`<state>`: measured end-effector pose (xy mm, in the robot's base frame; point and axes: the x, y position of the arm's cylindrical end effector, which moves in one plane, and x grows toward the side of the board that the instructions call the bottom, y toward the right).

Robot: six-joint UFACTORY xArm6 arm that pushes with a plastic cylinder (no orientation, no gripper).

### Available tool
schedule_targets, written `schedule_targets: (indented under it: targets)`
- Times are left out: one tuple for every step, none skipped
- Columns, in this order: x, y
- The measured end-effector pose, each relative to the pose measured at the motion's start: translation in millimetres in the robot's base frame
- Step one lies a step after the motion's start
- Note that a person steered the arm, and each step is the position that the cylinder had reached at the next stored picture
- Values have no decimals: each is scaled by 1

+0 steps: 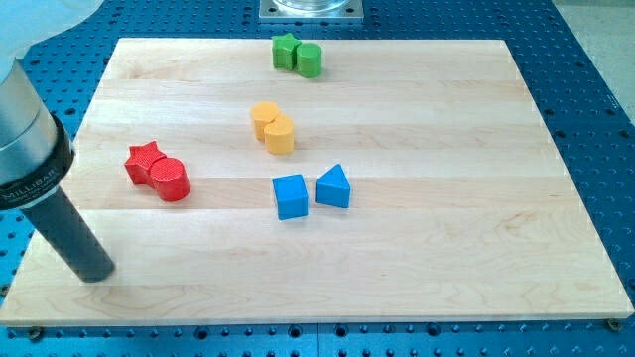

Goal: Move your arm below the red circle

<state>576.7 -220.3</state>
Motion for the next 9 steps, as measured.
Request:
schedule_targets:
  targets:
    - [0, 0]
    - [0, 0]
    - [0, 0]
    - [1, 0]
    - [1, 0]
    - [5, -2]
    - [5, -2]
    - [6, -2]
    - [8, -1]
